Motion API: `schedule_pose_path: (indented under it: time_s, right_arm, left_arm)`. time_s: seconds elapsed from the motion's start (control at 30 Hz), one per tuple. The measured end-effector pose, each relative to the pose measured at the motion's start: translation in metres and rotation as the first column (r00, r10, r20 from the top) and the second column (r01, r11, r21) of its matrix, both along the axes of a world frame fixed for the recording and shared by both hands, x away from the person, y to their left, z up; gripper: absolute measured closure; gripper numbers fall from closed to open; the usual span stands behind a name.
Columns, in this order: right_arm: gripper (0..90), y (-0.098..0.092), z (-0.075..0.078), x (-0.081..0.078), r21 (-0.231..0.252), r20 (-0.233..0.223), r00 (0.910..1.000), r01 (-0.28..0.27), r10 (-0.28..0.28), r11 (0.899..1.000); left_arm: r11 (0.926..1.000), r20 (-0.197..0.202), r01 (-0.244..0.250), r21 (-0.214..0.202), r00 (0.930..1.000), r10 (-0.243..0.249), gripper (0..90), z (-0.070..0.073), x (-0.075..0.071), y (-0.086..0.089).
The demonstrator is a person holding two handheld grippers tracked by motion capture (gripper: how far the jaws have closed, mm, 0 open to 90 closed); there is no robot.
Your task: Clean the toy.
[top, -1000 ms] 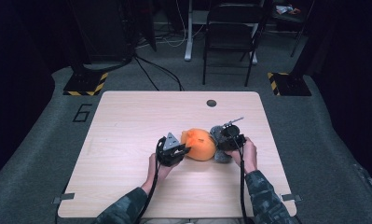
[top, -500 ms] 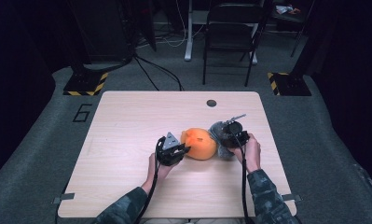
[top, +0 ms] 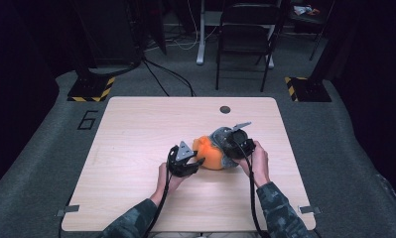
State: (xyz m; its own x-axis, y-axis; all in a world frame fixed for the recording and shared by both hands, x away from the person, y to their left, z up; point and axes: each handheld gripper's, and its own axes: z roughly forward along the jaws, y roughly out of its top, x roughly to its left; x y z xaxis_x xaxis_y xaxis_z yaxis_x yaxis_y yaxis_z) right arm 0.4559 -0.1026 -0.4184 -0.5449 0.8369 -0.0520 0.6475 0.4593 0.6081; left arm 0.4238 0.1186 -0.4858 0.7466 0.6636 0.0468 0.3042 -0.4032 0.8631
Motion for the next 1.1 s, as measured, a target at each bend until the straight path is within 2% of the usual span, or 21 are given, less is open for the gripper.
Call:
schedule_pose_path:
  time_s: [0.07,0.2,0.4,0.5,0.6,0.67,0.7,0.77,0.83,0.9,1.03,1.1]
  right_arm:
    - [70.5,-0.001,-0.001,0.002,0.007,0.008,0.9998,0.018,-0.018,1.000]
    - [70.5,0.001,-0.004,0.004,0.010,0.019,0.9997,0.017,-0.017,1.000]
    - [70.4,0.000,-0.004,0.004,0.028,0.027,0.9996,-0.005,0.004,1.000]
    - [70.5,0.001,-0.003,0.002,0.034,0.019,0.9998,0.006,-0.007,0.999]
    - [70.5,0.000,-0.001,0.001,0.027,0.024,0.9997,0.001,-0.002,1.000]
    - [70.5,0.000,0.001,0.000,0.033,0.025,0.9997,0.005,-0.006,0.999]
    - [70.5,-0.001,0.003,0.000,0.036,0.022,0.9997,0.003,-0.004,0.999]
    - [70.5,-0.002,0.005,0.000,0.030,0.021,0.9998,0.006,-0.006,1.000]
    - [70.5,-0.004,0.006,0.000,0.025,0.025,0.9996,0.009,-0.010,1.000]
    - [70.5,-0.006,0.008,0.000,0.036,0.013,0.9997,0.018,-0.019,0.999]
    - [70.4,-0.010,0.007,0.003,0.057,0.002,0.9999,0.016,-0.016,0.998]
    - [70.4,-0.010,0.007,0.003,0.060,0.002,0.9996,0.027,-0.027,0.998]
  left_arm:
    - [0.9997,0.002,-0.001,0.023,1.0000,0.001,49.1,-0.002,-0.001,-0.001]
    - [0.9996,0.017,-0.018,0.021,0.9997,0.018,49.2,-0.007,0.000,-0.003]
    - [0.9988,0.031,-0.046,0.019,0.9985,0.045,73.9,-0.012,0.000,-0.002]
    - [0.9989,0.030,-0.044,0.017,0.9986,0.044,80.1,-0.010,0.000,-0.002]
    - [0.9992,0.025,-0.038,0.014,0.9990,0.038,82.6,-0.006,-0.001,-0.001]
    - [0.9995,0.015,-0.033,-0.003,0.9993,0.033,83.5,-0.003,-0.001,0.000]
    - [0.9997,0.010,-0.023,0.002,0.9997,0.023,83.7,-0.001,-0.001,0.000]
    - [0.9996,-0.029,-0.003,-0.027,0.9996,0.002,83.8,0.004,-0.002,0.000]
    - [0.9996,-0.024,0.017,-0.022,0.9996,-0.017,84.1,0.010,-0.005,0.000]
    - [0.9986,-0.036,0.028,-0.045,0.9989,-0.029,84.4,0.015,-0.007,0.001]
    - [0.9967,-0.054,0.016,-0.080,0.9983,-0.021,84.4,0.013,-0.004,0.004]
    - [0.9970,-0.055,0.010,-0.077,0.9984,-0.014,84.2,0.011,-0.003,0.004]
